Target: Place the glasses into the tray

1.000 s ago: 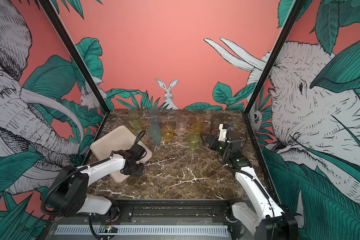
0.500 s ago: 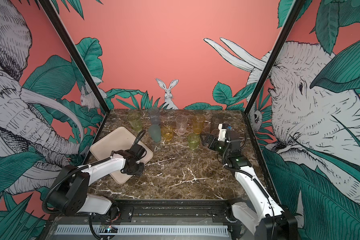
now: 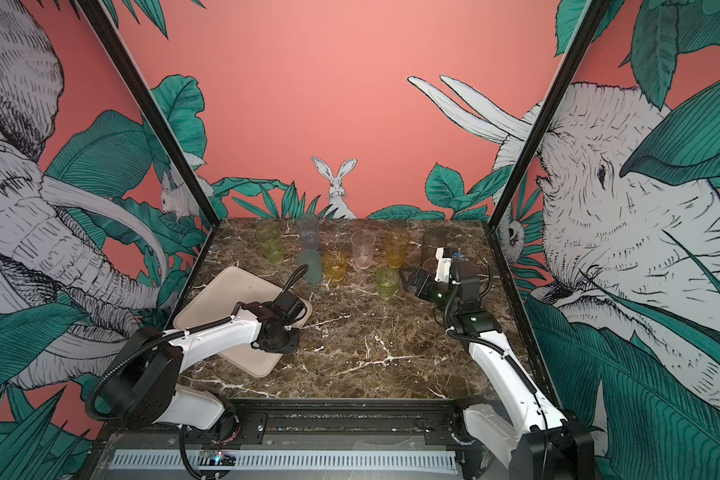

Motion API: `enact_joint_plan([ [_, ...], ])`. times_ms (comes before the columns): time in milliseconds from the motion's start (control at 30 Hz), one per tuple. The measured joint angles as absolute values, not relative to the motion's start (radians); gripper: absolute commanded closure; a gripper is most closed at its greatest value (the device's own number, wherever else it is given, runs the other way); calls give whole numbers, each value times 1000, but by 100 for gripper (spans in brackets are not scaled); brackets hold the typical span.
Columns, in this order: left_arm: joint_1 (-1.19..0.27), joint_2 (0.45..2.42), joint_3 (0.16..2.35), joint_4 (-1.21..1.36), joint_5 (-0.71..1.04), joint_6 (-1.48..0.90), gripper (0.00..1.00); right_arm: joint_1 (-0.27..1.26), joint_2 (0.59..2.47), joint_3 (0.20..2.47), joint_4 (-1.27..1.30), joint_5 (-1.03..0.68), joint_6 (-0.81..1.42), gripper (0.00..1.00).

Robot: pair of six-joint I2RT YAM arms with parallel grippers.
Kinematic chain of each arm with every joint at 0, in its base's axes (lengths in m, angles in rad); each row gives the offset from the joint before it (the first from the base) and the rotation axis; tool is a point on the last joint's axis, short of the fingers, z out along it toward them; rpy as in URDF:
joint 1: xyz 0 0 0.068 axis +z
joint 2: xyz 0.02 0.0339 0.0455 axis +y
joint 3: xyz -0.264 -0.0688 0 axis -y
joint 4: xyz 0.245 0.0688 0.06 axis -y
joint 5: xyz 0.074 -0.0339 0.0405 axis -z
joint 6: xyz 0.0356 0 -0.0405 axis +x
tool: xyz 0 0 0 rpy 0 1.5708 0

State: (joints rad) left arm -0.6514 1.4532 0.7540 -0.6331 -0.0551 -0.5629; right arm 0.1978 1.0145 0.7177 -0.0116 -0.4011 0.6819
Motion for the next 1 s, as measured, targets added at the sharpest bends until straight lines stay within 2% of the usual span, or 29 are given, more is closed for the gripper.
enact_joint_plan([
  [100,-675,1466,769,-624,-37,-587,85,198,1015,718,-12,-401,682,1],
  [200,-712,1484,793,-620,-31,-607,95,198,1015,718,-12,-401,682,1],
  [267,-738,1504,821,-619,-30,-619,98,198,1014,718,-13,-401,682,1],
  [667,-863,1672,997,-640,-19,-752,98,199,979,718,-51,-391,665,1],
  [1000,-974,1768,1126,-577,19,-812,100,196,950,740,-187,-285,628,1],
])
